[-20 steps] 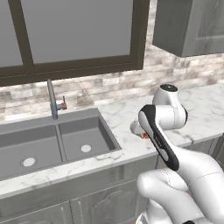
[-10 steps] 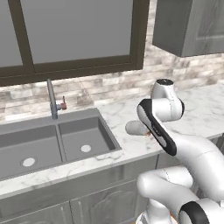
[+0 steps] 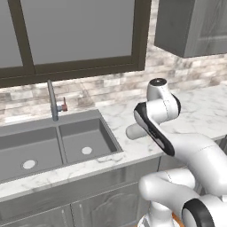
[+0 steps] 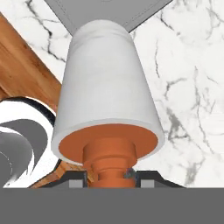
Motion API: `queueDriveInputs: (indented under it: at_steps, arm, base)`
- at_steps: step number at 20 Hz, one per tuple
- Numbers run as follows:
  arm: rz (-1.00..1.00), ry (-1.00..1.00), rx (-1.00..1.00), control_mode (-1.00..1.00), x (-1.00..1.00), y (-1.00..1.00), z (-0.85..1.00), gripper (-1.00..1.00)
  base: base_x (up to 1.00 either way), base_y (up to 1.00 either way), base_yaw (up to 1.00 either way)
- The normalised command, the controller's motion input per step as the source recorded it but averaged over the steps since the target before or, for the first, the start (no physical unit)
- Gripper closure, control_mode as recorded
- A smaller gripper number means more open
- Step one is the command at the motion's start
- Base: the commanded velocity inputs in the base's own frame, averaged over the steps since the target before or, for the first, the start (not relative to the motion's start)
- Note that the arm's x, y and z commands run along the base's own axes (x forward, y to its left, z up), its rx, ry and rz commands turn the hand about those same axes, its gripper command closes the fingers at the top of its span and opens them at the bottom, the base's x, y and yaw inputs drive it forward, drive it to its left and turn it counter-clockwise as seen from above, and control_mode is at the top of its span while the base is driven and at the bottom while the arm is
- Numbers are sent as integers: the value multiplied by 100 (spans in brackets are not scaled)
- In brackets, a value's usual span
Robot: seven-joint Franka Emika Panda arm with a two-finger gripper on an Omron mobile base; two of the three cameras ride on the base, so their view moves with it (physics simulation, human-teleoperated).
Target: Restock the sink supplies by placing the sponge and soap dispenser on the counter and next to the sink. Make sure the soap dispenser is upright.
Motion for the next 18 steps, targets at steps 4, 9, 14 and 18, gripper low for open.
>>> queueDriveInputs:
  at_steps: [4, 9, 14, 18]
  arm:
    - [48, -10, -20, -100, 21, -3, 0, 100]
    - [53, -12, -12, -100, 29, -12, -2, 100]
    - [42, -5, -17, -100, 30, -4, 7, 100]
    - [33, -1, -18, -100, 35, 0, 6, 100]
  base:
    - [0, 0, 0]
    - [0, 0, 0]
    - [0, 0, 0]
    - [0, 0, 0]
